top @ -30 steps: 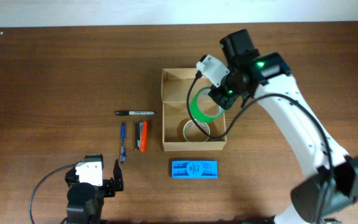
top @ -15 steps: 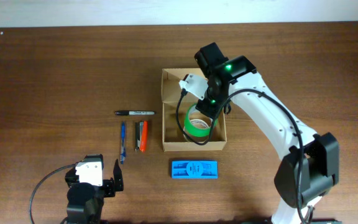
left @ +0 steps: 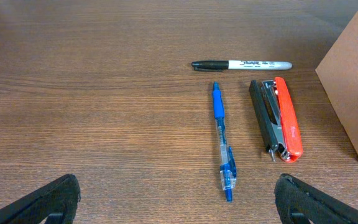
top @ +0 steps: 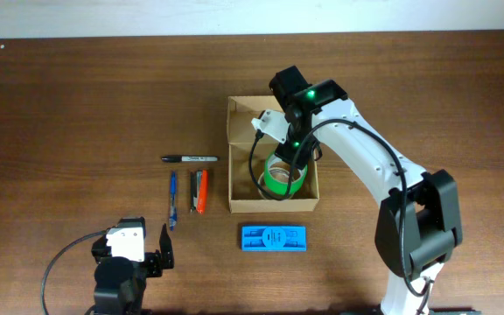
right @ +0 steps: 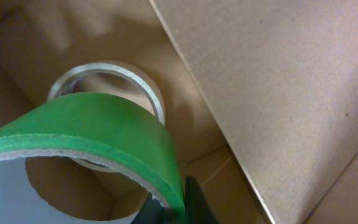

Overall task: Pack container
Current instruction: 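Lift the green tape roll into the box and release it, then move the right gripper down to the blue whiteboard duster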

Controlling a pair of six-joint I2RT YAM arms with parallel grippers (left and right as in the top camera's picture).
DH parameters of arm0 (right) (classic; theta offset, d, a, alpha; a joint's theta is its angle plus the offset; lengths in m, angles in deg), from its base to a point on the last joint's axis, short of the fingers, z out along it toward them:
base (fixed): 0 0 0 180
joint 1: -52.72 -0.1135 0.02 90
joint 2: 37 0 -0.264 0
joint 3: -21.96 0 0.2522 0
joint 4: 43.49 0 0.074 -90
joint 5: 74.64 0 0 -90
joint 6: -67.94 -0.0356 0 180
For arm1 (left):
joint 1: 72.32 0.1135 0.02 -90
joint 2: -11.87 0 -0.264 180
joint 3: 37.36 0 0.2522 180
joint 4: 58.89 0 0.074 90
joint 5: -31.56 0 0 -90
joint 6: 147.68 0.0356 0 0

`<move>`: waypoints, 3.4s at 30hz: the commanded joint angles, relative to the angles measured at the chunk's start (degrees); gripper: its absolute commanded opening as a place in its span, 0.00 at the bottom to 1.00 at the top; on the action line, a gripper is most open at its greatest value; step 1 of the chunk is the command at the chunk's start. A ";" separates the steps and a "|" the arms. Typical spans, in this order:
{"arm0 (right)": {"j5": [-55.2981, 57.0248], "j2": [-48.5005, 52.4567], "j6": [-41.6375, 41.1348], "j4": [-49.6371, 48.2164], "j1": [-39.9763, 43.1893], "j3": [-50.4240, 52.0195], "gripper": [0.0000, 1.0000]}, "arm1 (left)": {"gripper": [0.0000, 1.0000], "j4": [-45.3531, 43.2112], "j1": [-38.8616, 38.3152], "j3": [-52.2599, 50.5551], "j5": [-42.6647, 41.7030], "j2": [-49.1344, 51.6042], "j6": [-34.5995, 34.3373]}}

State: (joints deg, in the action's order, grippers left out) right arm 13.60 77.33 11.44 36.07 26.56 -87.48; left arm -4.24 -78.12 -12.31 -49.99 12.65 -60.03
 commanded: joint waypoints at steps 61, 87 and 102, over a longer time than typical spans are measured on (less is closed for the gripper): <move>-4.09 -33.38 -8.35 -1.62 -18.32 33.05 0.99 | 0.99 -0.15 0.35 -0.33 0.57 -0.48 1.14; 1.22 -19.30 -5.62 -8.92 -23.69 33.07 0.97 | 1.00 -0.15 0.35 -0.33 0.57 -0.48 1.14; 4.57 -10.91 -4.83 -13.94 -23.58 33.18 0.98 | 1.00 -0.13 0.35 -0.33 0.57 -0.48 1.14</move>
State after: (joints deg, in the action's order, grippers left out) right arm 15.79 64.61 6.41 22.65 3.18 -54.98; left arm -4.27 -78.12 -12.31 -49.99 12.56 -60.01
